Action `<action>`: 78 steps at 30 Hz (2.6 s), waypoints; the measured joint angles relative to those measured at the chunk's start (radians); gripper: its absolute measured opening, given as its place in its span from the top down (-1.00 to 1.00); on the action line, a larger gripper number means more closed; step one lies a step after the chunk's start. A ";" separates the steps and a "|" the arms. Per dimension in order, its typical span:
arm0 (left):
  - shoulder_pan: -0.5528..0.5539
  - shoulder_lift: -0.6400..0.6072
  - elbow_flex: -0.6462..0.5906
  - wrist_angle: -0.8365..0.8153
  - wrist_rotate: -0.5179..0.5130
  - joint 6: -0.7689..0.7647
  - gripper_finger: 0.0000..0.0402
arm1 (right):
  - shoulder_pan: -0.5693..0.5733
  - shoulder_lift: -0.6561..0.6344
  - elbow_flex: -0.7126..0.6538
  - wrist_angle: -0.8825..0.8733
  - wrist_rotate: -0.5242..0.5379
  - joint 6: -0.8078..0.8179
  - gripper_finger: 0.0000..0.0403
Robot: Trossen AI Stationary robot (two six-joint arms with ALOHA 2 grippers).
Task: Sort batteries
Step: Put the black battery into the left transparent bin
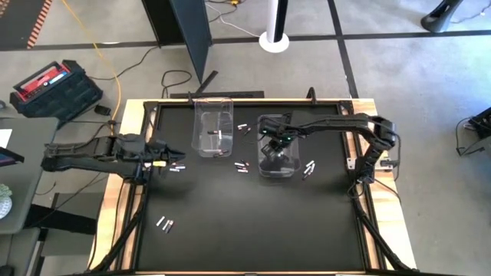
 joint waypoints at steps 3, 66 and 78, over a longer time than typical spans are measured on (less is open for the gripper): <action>-0.064 0.013 0.001 -0.034 -0.023 -0.055 0.89 | 0.034 -0.089 0.001 -0.017 0.086 0.056 0.32; -0.731 0.963 0.276 -0.262 -0.145 -1.407 0.51 | 1.008 -0.391 -0.659 0.615 0.363 0.758 0.37; -0.865 1.131 0.409 -0.413 0.108 -1.616 0.51 | 0.922 -0.421 -0.668 0.610 0.266 0.582 0.37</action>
